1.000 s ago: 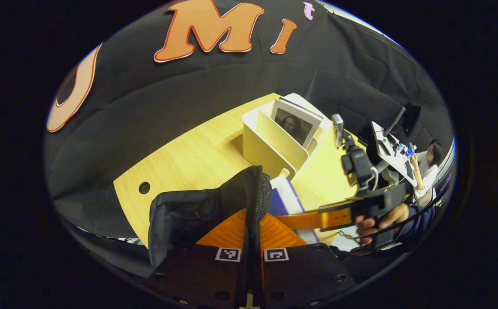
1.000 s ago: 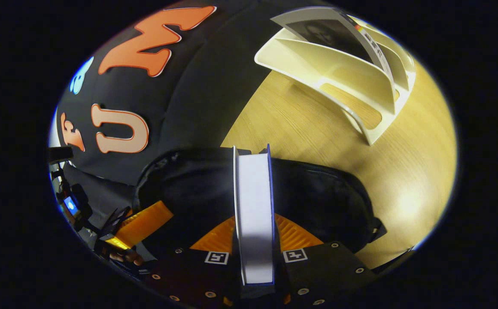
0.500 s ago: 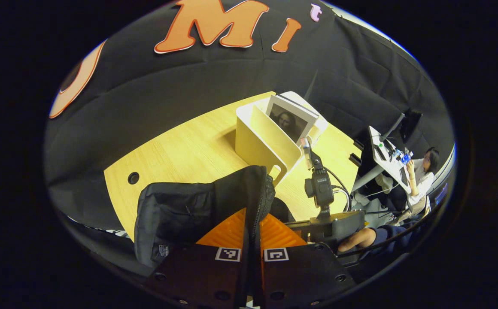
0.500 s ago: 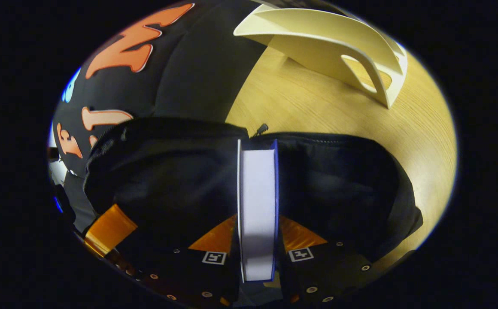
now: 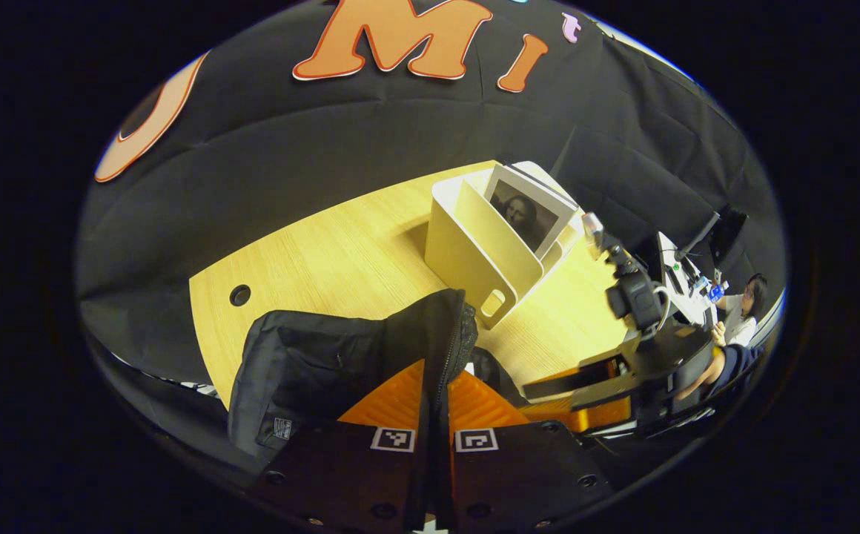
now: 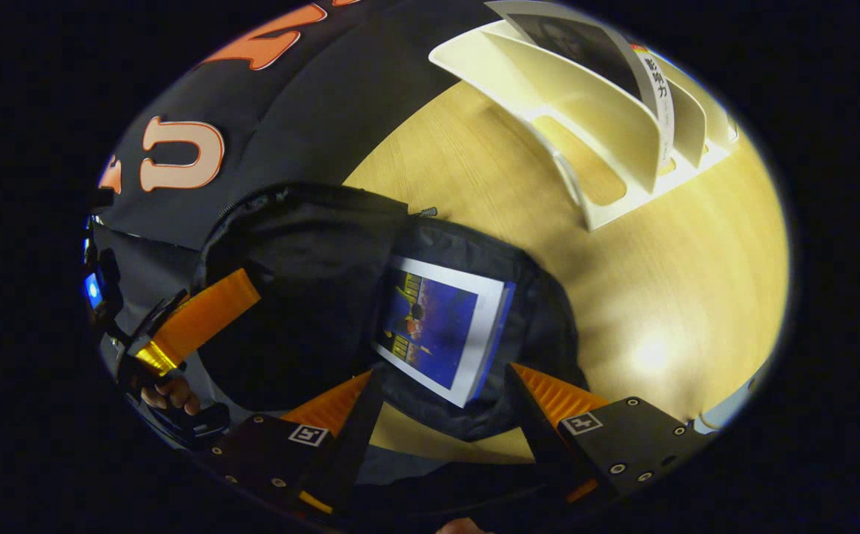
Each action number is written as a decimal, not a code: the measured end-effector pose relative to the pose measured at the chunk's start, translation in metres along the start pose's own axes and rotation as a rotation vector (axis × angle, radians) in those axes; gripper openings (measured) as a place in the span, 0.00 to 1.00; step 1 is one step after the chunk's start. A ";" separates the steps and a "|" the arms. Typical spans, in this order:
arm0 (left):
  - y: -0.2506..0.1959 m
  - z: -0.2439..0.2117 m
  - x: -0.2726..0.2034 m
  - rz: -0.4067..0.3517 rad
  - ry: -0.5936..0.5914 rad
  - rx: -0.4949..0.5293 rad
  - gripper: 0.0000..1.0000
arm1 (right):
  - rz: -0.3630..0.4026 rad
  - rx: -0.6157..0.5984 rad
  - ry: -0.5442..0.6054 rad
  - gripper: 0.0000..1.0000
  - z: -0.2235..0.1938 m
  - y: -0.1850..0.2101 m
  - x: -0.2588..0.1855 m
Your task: Open the schoolbag, grab two books from the bookshelf and put them into the schoolbag.
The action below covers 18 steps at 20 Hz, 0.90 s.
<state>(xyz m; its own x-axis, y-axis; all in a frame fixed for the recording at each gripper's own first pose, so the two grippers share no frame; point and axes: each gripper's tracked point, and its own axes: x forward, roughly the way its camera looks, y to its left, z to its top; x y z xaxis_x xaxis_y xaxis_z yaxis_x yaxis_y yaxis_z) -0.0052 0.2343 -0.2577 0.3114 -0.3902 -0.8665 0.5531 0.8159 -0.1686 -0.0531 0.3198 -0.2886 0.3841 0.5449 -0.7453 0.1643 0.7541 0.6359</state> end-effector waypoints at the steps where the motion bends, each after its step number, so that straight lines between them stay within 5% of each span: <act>1: 0.001 -0.001 0.001 0.009 0.003 -0.005 0.06 | -0.017 -0.018 0.000 0.97 0.007 -0.007 -0.011; 11: -0.004 -0.008 0.025 0.069 0.045 -0.064 0.06 | -0.276 -0.344 -0.063 0.98 0.125 -0.072 -0.150; 18: 0.003 -0.008 0.031 0.128 0.056 -0.123 0.06 | -0.367 -0.473 -0.062 0.98 0.223 -0.071 -0.169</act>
<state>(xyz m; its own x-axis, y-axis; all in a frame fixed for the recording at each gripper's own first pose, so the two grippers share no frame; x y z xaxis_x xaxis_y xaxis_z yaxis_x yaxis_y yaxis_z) -0.0003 0.2283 -0.2886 0.3275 -0.2582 -0.9089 0.4119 0.9047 -0.1086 0.0731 0.0927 -0.1634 0.4332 0.2067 -0.8773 -0.1210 0.9779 0.1706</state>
